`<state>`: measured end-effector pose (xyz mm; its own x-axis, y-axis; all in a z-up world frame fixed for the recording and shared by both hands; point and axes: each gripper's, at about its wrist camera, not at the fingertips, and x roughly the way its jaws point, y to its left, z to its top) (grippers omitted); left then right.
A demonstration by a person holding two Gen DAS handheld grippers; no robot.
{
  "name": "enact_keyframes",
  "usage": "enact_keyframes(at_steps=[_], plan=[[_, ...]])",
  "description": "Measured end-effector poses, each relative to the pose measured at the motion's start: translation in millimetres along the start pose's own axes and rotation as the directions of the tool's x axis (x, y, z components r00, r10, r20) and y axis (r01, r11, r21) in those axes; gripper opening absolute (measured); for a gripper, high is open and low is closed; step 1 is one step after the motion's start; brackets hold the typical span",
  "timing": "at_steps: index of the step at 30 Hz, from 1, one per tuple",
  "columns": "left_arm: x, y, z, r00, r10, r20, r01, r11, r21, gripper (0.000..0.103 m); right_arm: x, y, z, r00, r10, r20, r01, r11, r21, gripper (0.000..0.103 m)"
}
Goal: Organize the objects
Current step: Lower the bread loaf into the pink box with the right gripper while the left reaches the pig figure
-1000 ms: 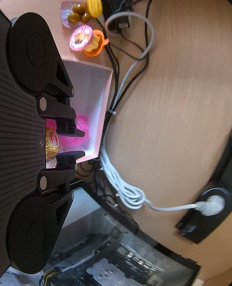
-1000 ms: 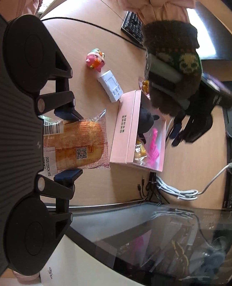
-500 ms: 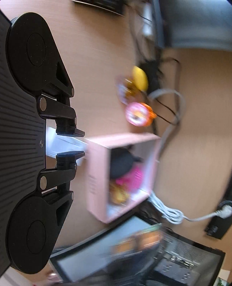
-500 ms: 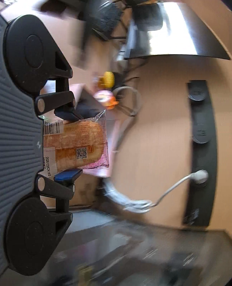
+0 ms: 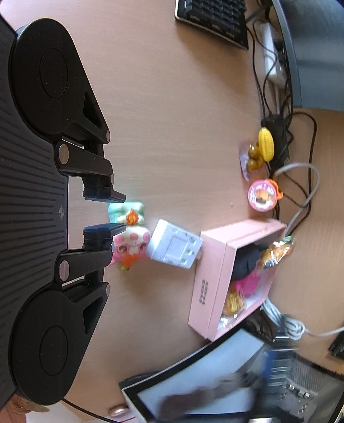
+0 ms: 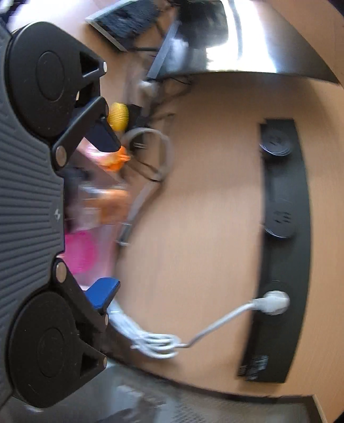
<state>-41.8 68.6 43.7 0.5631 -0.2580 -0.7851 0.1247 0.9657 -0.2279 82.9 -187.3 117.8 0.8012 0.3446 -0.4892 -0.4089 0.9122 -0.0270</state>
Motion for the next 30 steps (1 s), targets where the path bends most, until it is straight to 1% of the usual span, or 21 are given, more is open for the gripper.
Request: enact_keyframes(at_steps=[3, 5, 8, 10, 12, 14, 18, 21, 24, 25, 26, 27, 29, 30], plan=[[3, -7, 1, 1.000, -0.028, 0.003, 0.028, 0.998, 0.047, 0.018, -13, 9, -41, 0.996, -0.006, -0.089, 0.003, 1.000, -0.031, 0.101], [6, -14, 5, 0.999, -0.037, 0.009, 0.036, 0.997, 0.067, 0.018, -18, 13, -65, 0.989, -0.003, -0.150, -0.002, 0.999, -0.032, 0.101], [11, -18, 12, 0.999, -0.044, 0.018, 0.043, 0.997, 0.071, 0.018, -21, 20, -97, 0.974, -0.031, -0.225, 0.023, 0.999, -0.039, 0.102], [14, -20, 17, 0.999, -0.048, 0.020, 0.046, 0.996, 0.072, 0.018, -24, 22, -109, 0.967, -0.050, -0.249, 0.043, 0.998, -0.035, 0.102], [18, -24, 20, 0.999, -0.051, 0.014, 0.050, 0.997, 0.065, 0.018, -33, 19, -117, 0.966, -0.056, -0.254, 0.054, 0.998, -0.015, 0.102], [19, -26, 22, 0.998, -0.056, 0.017, 0.055, 0.997, 0.056, 0.018, -40, 16, -116, 0.968, -0.063, -0.242, 0.065, 0.998, 0.000, 0.103], [12, -25, 25, 0.997, -0.060, 0.048, 0.061, 0.998, -0.008, 0.018, -24, 11, -86, 0.979, -0.067, -0.191, 0.076, 0.996, 0.043, 0.103], [3, -20, 27, 0.996, -0.045, 0.082, 0.049, 0.998, -0.046, 0.018, 7, 7, -54, 0.985, -0.058, -0.162, 0.073, 0.994, 0.085, 0.103], [-7, -13, 27, 0.994, -0.019, 0.105, 0.027, 0.997, -0.074, 0.018, 53, 6, -17, 0.986, -0.056, -0.156, 0.075, 0.990, 0.120, 0.103], [-9, -10, 26, 0.994, -0.011, 0.107, 0.019, 0.996, -0.082, 0.018, 69, 7, -7, 0.985, -0.059, -0.160, 0.080, 0.988, 0.131, 0.098], [-12, -6, 24, 0.994, -0.001, 0.106, 0.011, 0.996, -0.092, 0.018, 84, 8, 1, 0.985, -0.062, -0.163, 0.085, 0.986, 0.140, 0.086], [-13, 0, 22, 0.995, 0.011, 0.102, 0.000, 0.994, -0.106, 0.018, 101, 9, 10, 0.983, -0.063, -0.171, 0.089, 0.985, 0.149, 0.080], [-15, 11, 17, 0.995, 0.038, 0.091, -0.025, 0.990, -0.138, 0.018, 129, 10, 19, 0.980, -0.071, -0.189, 0.102, 0.981, 0.163, 0.055], [-16, 18, 14, 0.995, 0.052, 0.083, -0.039, 0.987, -0.156, 0.018, 142, 10, 22, 0.977, -0.072, -0.202, 0.106, 0.980, 0.168, 0.053]])
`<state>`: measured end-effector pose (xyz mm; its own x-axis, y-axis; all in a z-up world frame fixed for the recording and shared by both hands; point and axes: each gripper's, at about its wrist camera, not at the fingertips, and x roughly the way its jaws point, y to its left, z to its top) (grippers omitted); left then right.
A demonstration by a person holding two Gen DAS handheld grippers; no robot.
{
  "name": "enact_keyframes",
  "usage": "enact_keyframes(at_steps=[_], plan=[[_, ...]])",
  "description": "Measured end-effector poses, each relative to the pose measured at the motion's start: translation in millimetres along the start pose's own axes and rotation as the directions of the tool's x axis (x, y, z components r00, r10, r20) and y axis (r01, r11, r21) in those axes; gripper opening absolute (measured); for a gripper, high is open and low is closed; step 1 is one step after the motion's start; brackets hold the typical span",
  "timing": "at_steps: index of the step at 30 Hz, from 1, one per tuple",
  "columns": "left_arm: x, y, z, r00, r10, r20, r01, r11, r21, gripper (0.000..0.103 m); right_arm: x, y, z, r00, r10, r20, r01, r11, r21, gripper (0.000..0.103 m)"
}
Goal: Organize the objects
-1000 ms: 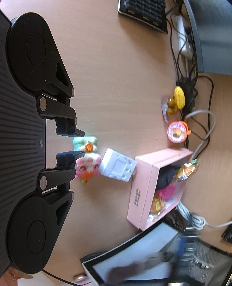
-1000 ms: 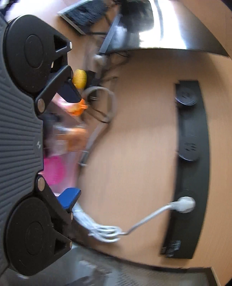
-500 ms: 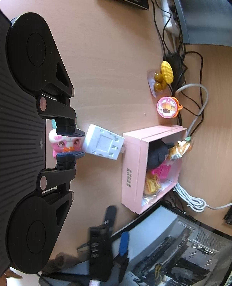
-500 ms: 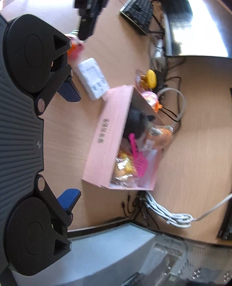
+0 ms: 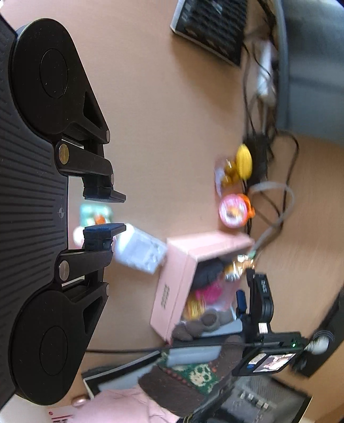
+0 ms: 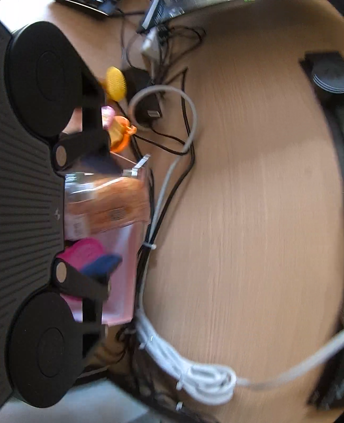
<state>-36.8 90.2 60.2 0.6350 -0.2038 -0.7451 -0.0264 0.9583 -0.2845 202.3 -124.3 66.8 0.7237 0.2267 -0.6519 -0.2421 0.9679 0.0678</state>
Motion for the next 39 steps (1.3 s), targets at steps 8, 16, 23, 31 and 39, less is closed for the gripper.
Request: enact_keyframes(at_steps=[8, 16, 23, 31, 39], plan=[[1, 32, -3, 0.999, 0.033, -0.011, -0.034, 0.997, -0.068, 0.018, 20, -8, -24, 0.985, -0.027, -0.169, 0.014, 0.997, -0.076, 0.049], [30, -8, 6, 0.995, -0.055, -0.080, 0.063, 0.992, 0.113, 0.018, -42, -38, -31, 0.999, -0.015, -0.038, 0.014, 1.000, -0.014, 0.082], [30, -62, -18, 0.995, -0.077, -0.064, 0.096, 0.905, 0.414, 0.018, -124, -36, -90, 0.998, 0.009, 0.065, -0.001, 0.992, -0.129, 0.103], [28, -82, -42, 0.984, -0.089, -0.152, 0.167, 0.744, 0.647, 0.018, -138, -23, -182, 0.995, -0.017, -0.094, -0.005, 0.975, -0.223, 0.103], [45, -110, -80, 0.965, -0.058, -0.257, 0.233, 0.644, 0.729, 0.019, -138, -41, -206, 0.984, -0.074, -0.162, 0.050, 0.988, -0.147, 0.103]])
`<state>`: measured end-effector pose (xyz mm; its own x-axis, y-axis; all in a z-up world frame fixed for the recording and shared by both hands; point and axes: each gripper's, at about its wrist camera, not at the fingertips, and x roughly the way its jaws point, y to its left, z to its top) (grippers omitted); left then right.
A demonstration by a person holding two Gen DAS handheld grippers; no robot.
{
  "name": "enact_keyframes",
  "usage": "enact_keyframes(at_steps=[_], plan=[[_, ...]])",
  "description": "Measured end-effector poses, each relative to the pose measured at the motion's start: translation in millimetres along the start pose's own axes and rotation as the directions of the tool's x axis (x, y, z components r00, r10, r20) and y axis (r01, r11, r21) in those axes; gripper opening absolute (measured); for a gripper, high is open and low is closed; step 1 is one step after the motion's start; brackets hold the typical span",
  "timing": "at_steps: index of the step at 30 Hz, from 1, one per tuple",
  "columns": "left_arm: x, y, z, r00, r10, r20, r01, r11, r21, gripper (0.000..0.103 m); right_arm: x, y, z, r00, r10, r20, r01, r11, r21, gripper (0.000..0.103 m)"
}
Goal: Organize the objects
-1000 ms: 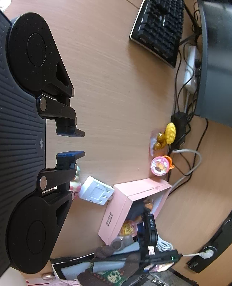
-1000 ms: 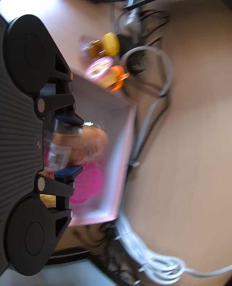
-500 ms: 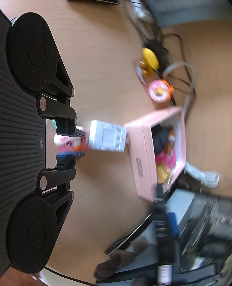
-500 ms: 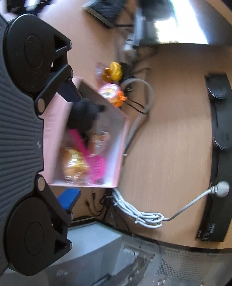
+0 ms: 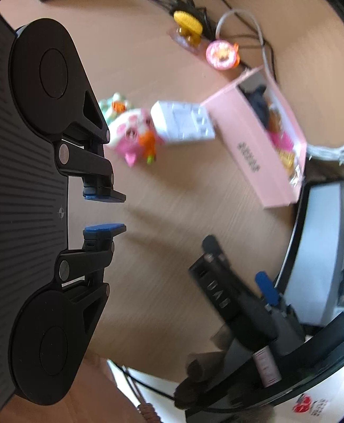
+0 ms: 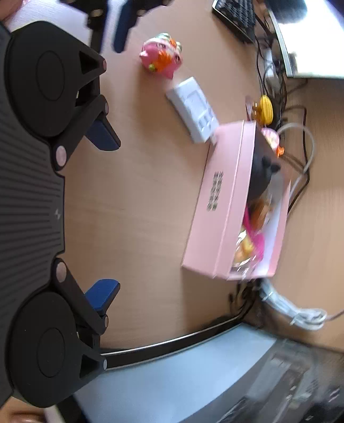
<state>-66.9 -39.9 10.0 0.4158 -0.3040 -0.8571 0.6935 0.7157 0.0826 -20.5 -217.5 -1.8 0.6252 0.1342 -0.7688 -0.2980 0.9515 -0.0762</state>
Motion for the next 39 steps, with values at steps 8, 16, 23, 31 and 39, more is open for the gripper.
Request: enact_keyframes(at_steps=[8, 16, 23, 31, 39], plan=[[5, -25, 8, 0.989, -0.147, -0.026, 0.149, 0.985, 0.089, 0.033, 12, -25, -17, 0.997, 0.001, -0.072, 0.010, 0.987, 0.159, 0.103], [8, -30, 13, 0.989, -0.144, -0.040, 0.148, 0.981, 0.127, 0.045, 10, -24, -22, 0.998, -0.014, -0.058, 0.024, 0.986, 0.166, 0.103], [-41, 27, 9, 0.992, 0.035, 0.123, -0.052, 0.988, 0.143, 0.045, 10, -27, -19, 0.997, 0.027, -0.075, -0.018, 0.993, 0.117, 0.103], [-14, 74, 17, 0.992, 0.109, 0.059, -0.116, 0.984, 0.137, 0.047, 10, -28, -20, 0.997, 0.030, -0.071, -0.022, 0.994, 0.110, 0.103], [-2, 74, 16, 0.999, -0.041, 0.020, 0.039, 0.996, 0.077, 0.048, 9, -28, -23, 0.998, 0.031, -0.051, -0.026, 0.994, 0.105, 0.103]])
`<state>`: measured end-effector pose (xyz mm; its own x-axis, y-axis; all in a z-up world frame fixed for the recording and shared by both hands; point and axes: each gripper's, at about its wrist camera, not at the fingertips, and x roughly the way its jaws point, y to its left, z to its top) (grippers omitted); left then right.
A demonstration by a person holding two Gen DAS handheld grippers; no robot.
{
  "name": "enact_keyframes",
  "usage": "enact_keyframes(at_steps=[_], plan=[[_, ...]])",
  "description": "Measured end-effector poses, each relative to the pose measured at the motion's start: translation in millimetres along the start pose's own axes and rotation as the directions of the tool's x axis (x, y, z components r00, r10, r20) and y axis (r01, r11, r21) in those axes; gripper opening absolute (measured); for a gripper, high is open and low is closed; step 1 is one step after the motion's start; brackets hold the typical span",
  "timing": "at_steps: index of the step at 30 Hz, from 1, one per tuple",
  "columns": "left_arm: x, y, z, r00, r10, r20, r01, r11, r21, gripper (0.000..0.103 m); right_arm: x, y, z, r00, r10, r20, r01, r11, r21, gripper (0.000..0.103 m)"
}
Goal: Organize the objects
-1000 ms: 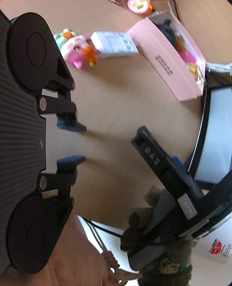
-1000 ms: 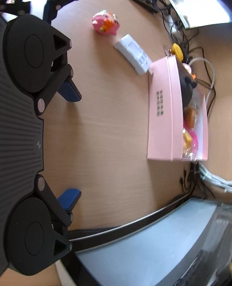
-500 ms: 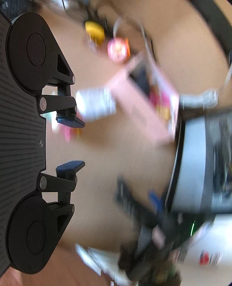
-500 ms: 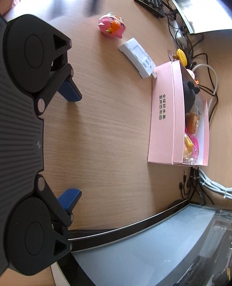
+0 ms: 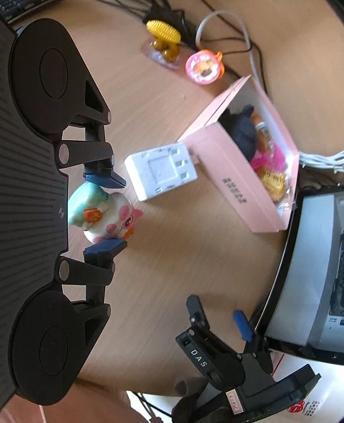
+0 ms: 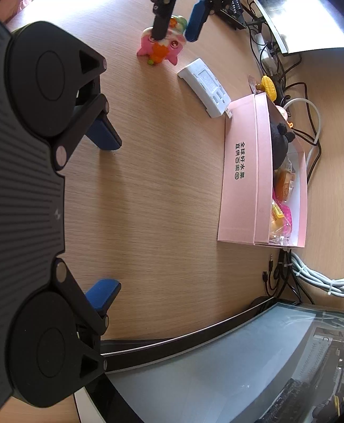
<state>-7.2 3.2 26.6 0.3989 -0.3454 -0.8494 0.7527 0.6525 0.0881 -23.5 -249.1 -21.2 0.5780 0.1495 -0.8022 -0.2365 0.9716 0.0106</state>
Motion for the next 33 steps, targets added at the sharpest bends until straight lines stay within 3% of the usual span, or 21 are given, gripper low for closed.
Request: enact_keyframes(at_steps=[6, 10, 14, 17, 19, 24, 27, 29, 33], plan=[[5, 0, -3, 0.998, -0.036, -0.048, 0.034, 0.999, -0.030, 0.049, -1, 1, -1, 1.000, 0.003, 0.007, -0.003, 1.000, -0.005, 0.103], [12, -3, -13, 0.995, -0.010, -0.100, 0.006, 0.999, -0.035, 0.049, -1, 1, -2, 1.000, 0.003, 0.009, -0.003, 1.000, -0.005, 0.103], [6, 4, -23, 0.998, -0.024, -0.062, 0.015, 0.990, -0.139, 0.047, -2, 1, -1, 1.000, 0.003, 0.010, -0.003, 1.000, -0.007, 0.103], [-7, 11, -31, 1.000, -0.017, 0.002, 0.017, 0.969, -0.247, 0.045, -2, 2, 0, 1.000, 0.012, 0.014, -0.012, 1.000, -0.001, 0.103], [-15, 17, -36, 1.000, 0.017, 0.019, -0.010, 0.938, -0.345, 0.045, -2, 7, 3, 0.999, 0.030, 0.039, -0.030, 0.999, 0.013, 0.103], [-44, 39, -55, 0.991, 0.128, 0.044, -0.077, 0.798, -0.598, 0.044, -5, 40, 26, 0.981, 0.075, 0.181, -0.075, 0.997, -0.005, 0.103], [-68, 51, -63, 0.978, 0.195, 0.077, -0.082, 0.695, -0.714, 0.044, 7, 77, 47, 0.975, 0.135, 0.174, -0.124, 0.990, -0.068, 0.103], [-80, 56, -66, 0.968, 0.229, 0.099, -0.073, 0.642, -0.763, 0.044, 19, 104, 61, 0.978, 0.152, 0.145, -0.136, 0.984, -0.111, 0.103], [-96, 57, -68, 0.959, 0.245, 0.138, -0.043, 0.612, -0.790, 0.044, 43, 148, 85, 0.986, 0.122, 0.113, -0.108, 0.986, -0.127, 0.100]])
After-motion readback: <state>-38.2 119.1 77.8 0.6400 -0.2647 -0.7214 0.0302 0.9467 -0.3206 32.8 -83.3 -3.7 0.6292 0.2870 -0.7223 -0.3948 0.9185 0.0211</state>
